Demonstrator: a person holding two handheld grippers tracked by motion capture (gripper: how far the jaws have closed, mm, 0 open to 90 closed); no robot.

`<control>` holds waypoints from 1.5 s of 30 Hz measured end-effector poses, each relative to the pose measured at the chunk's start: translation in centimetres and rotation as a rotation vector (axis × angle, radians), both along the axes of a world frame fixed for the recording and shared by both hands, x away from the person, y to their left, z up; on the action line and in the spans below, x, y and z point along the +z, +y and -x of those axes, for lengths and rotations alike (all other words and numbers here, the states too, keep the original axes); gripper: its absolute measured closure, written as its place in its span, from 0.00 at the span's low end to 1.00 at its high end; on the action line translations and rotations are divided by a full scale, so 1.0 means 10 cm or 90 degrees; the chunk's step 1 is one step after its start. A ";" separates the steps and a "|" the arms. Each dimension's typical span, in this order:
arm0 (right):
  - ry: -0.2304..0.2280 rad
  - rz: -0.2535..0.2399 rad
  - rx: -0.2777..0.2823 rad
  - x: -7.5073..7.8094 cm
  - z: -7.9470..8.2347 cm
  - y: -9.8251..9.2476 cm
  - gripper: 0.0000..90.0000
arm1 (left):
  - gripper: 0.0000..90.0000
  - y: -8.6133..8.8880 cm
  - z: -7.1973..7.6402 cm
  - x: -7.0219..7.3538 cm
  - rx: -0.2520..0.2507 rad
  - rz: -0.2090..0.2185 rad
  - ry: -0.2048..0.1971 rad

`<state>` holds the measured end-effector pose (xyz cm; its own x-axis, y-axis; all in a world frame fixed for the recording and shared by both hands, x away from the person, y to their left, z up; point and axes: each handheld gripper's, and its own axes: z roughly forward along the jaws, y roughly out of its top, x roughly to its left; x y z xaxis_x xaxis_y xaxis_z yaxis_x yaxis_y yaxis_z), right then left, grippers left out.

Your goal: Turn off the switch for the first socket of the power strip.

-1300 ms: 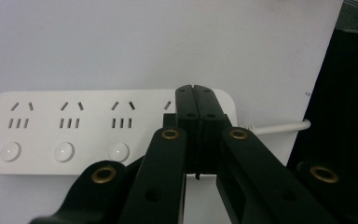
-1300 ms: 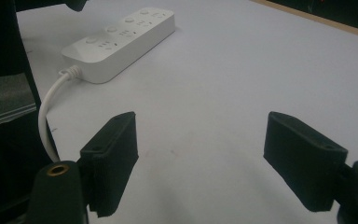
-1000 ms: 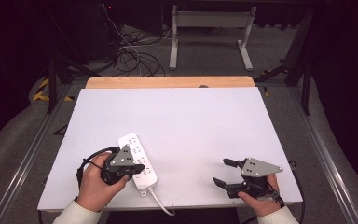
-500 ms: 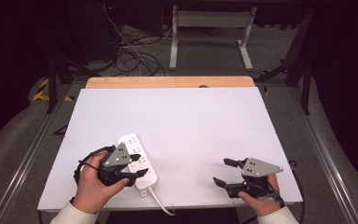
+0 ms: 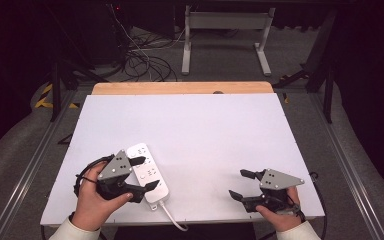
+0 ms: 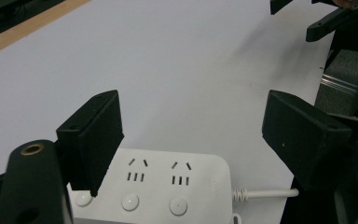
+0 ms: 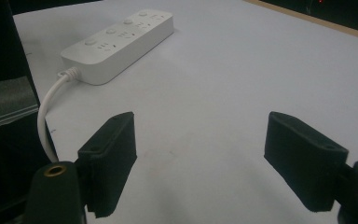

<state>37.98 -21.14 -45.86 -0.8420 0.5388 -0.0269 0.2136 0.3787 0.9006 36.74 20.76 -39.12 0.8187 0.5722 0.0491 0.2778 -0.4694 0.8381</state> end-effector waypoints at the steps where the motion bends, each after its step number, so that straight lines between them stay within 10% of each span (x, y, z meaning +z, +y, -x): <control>1: 0.000 -0.001 0.000 0.00 0.00 0.00 0.28 | 0.22 0.01 0.01 0.01 0.003 0.002 -0.003; 24: -0.019 -0.008 -0.011 0.00 0.00 -0.03 0.25 | 0.14 0.64 0.14 -0.16 0.065 0.096 -0.063; 45: -0.009 -0.009 -0.009 -0.01 -0.01 -0.03 0.24 | 0.13 0.84 0.18 -0.60 0.098 0.068 -0.063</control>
